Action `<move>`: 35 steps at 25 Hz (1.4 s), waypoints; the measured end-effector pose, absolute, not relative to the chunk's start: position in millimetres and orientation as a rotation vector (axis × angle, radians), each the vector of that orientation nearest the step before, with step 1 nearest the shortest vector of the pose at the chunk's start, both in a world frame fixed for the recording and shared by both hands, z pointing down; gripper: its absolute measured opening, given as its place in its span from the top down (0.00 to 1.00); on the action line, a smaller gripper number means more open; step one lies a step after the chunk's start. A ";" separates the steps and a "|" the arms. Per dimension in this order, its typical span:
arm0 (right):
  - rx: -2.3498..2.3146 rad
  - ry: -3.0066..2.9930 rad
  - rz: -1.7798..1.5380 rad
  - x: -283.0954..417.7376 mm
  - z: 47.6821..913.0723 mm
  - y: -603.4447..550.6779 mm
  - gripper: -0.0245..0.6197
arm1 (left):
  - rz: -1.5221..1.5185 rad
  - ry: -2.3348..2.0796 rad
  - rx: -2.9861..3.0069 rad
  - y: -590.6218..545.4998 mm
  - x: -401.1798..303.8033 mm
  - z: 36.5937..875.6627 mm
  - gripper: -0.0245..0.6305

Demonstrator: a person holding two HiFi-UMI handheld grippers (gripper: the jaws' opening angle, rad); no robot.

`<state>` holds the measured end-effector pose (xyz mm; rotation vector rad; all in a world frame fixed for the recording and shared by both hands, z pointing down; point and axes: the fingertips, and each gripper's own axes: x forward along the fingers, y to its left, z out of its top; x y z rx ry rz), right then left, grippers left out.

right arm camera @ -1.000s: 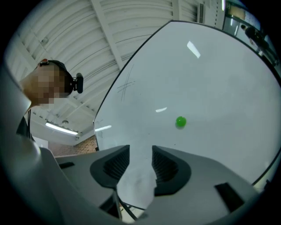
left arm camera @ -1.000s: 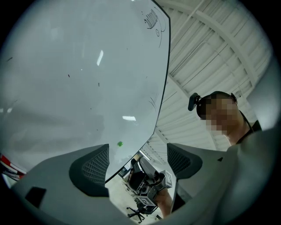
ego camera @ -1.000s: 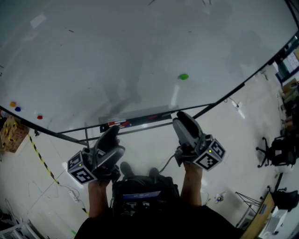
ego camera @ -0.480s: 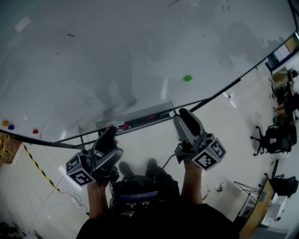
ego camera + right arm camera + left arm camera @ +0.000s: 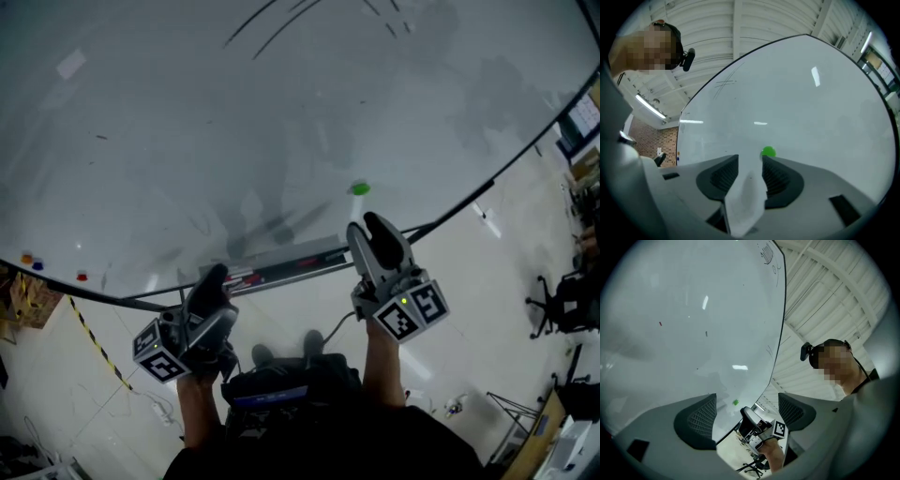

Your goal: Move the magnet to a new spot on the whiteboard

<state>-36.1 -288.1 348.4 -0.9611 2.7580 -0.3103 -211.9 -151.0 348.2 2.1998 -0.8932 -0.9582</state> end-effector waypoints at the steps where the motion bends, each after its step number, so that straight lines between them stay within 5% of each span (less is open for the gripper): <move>1: -0.976 2.762 -0.287 -34.5 348.1 -292.3 0.71 | -0.954 -0.904 2.211 -151.7 -210.5 347.9 0.34; 20: -1.504 2.803 0.386 -42.6 339.2 -335.7 0.71 | -0.923 -0.990 2.217 -163.8 -199.4 340.3 0.34; 35: -1.519 2.804 0.348 -42.6 339.0 -335.2 0.74 | -0.936 -0.975 2.225 -154.1 -202.8 340.1 0.34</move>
